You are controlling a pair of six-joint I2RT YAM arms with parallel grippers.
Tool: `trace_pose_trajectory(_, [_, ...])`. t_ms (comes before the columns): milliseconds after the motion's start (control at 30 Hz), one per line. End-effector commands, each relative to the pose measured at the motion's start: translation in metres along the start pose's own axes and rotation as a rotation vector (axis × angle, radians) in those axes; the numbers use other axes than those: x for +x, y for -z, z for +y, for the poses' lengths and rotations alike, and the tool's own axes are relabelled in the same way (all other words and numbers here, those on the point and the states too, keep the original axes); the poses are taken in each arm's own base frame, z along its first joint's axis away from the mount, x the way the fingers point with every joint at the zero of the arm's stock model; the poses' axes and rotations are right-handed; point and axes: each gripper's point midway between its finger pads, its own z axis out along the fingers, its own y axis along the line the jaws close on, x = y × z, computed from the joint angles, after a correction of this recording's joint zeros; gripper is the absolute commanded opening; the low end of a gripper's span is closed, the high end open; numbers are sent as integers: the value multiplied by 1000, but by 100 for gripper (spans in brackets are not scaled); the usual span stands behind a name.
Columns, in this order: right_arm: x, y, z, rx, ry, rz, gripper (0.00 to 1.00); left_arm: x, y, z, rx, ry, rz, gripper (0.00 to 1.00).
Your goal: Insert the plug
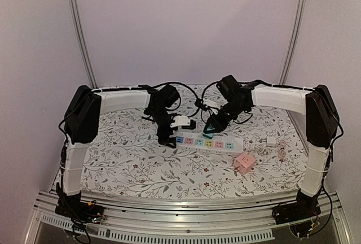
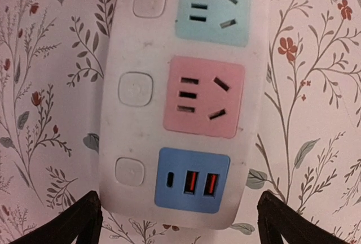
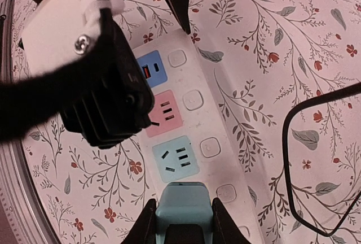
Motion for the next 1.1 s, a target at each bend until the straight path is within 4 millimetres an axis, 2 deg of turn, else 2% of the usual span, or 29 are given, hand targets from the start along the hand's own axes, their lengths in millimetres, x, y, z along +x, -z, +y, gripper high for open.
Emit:
trace_pose_trajectory(0, [-19, 22, -1, 28, 27, -85, 0, -11, -18, -6, 48, 3, -1, 95])
trace_pose_trajectory(133, [-18, 32, -3, 47, 25, -100, 0, -7, -29, -8, 68, 11, 17, 95])
trace_pose_trajectory(200, [-17, 36, -2, 52, 27, -106, 0, -6, -30, -16, 99, 16, 25, 93])
trace_pose_trajectory(367, [-17, 39, 6, 28, 42, -134, 0, -7, -23, -47, 167, 26, 15, 92])
trace_pose_trajectory(467, [-16, 39, 11, 5, 64, -156, 0, -14, -14, -58, 167, 39, -15, 92])
trace_pose_trajectory(600, [-17, 34, 18, -1, 108, -185, 0, -17, 2, -50, 98, 63, -47, 92])
trace_pose_trajectory(733, [-23, 22, 51, -57, 307, -188, 0, -15, 28, -43, 81, 117, -88, 93])
trace_pose_trajectory(800, [-28, 16, 62, -77, 391, -187, 0, -14, 45, -41, 77, 143, -121, 93])
trace_pose_trajectory(900, [-38, 8, 71, -78, 457, -167, 0, -5, 65, -34, 45, 177, -137, 93])
trace_pose_trajectory(1067, [-33, -19, 91, -126, 585, -62, 0, 23, 84, -28, 6, 259, -121, 92])
